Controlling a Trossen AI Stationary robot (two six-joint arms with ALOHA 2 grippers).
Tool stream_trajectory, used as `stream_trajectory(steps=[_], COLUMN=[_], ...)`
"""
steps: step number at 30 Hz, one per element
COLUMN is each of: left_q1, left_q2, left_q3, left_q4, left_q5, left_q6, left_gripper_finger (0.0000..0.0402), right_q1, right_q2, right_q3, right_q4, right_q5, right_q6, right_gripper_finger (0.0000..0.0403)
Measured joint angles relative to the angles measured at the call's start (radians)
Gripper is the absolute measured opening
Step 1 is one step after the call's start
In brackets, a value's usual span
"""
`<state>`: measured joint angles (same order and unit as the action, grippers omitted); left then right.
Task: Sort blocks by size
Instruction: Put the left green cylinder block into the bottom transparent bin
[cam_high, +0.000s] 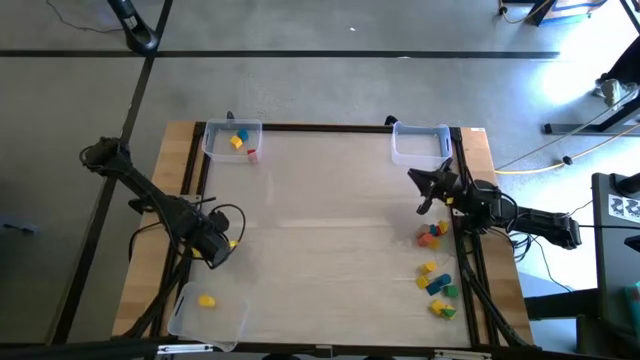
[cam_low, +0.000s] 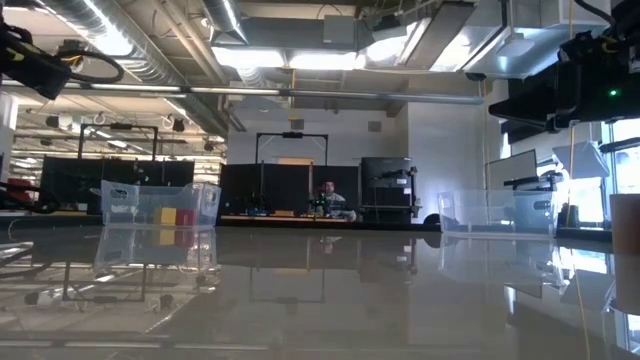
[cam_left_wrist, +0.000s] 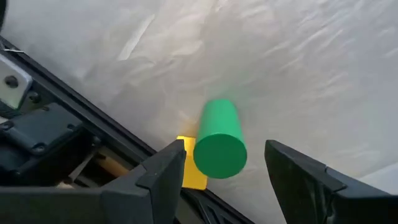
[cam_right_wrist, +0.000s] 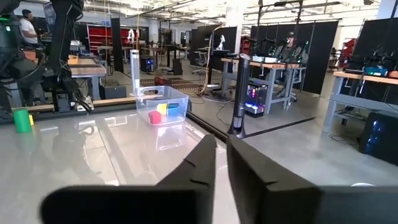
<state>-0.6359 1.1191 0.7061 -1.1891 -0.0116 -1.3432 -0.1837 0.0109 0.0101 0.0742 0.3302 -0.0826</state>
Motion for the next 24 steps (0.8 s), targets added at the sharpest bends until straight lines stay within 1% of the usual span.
stream_trajectory(steps=[6, 10, 16, 21, 24], left_q1=[-0.013, -0.013, -0.001, 0.023, 0.03], left_q2=[0.004, 0.004, 0.04, 0.071, 0.087], left_q3=[-0.002, -0.002, -0.002, -0.002, -0.002], left_q4=[0.0, -0.002, -0.003, -0.002, -0.003], left_q5=[0.001, 0.003, 0.04, 0.055, 0.078], left_q6=[-0.001, 0.0, 0.04, 0.059, 0.095], left_gripper_finger=[0.021, 0.021, 0.0201, 0.0176, 0.0151], right_q1=[0.0, 0.0, 0.0, 0.0, 0.0], right_q2=[0.0, 0.0, 0.0, 0.0, 0.0], right_q3=[0.0, 0.0, 0.0, 0.0, 0.0], right_q4=[-0.003, -0.005, -0.007, -0.008, -0.003], right_q5=[-0.001, -0.002, -0.002, 0.014, 0.036], right_q6=[0.0, 0.0, 0.0, -0.004, -0.035], right_gripper_finger=[0.0126, 0.0154, 0.0165, 0.0162, 0.0162])
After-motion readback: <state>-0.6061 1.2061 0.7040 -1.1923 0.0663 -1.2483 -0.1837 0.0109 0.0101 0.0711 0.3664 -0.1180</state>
